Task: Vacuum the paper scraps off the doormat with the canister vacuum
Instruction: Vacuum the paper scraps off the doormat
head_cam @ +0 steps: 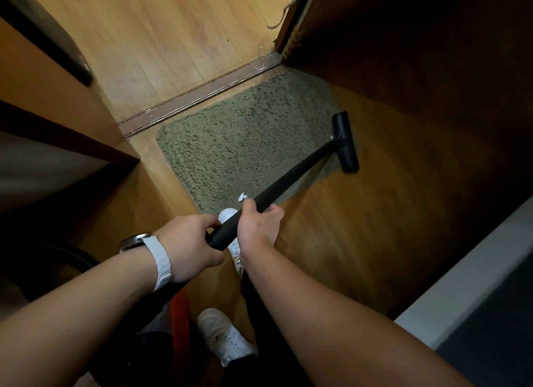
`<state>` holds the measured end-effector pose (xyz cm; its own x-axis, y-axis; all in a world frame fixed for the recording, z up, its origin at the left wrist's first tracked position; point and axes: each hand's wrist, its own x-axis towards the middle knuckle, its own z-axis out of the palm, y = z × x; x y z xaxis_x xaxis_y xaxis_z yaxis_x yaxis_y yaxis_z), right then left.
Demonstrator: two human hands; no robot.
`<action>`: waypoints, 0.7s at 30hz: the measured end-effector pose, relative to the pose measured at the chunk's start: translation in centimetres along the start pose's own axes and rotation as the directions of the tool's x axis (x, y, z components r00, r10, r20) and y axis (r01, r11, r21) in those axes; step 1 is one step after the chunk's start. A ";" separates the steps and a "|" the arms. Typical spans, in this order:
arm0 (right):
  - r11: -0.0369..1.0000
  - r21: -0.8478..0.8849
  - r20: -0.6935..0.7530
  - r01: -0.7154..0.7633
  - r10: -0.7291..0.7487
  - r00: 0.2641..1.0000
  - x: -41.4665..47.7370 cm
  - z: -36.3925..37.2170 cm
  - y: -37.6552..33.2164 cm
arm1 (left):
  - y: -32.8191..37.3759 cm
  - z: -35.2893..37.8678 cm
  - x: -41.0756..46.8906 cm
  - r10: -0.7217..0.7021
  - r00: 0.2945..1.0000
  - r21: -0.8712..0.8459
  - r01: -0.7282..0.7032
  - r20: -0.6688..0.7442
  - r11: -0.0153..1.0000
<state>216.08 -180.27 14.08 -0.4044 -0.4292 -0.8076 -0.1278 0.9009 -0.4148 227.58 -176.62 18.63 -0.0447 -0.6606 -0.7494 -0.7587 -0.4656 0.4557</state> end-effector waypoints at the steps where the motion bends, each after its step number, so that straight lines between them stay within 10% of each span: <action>1: 1.000 -0.002 -0.002 -0.002 0.002 1.000 0.0 0.1 0.1 | -0.1 0.0 0.0 0.000 1.000 -0.005 0.000 0.002 1.000; 21: 0.999 -0.009 0.047 -0.040 0.040 0.998 -4.4 2.2 3.4 | -4.1 -0.5 -4.7 -0.047 0.999 0.025 0.046 0.028 0.999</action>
<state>219.36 -175.49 15.29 -0.3664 -0.3954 -0.8423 -0.1202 0.9177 -0.3786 231.20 -171.94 20.53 -0.0271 -0.6217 -0.7828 -0.7760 -0.4805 0.4085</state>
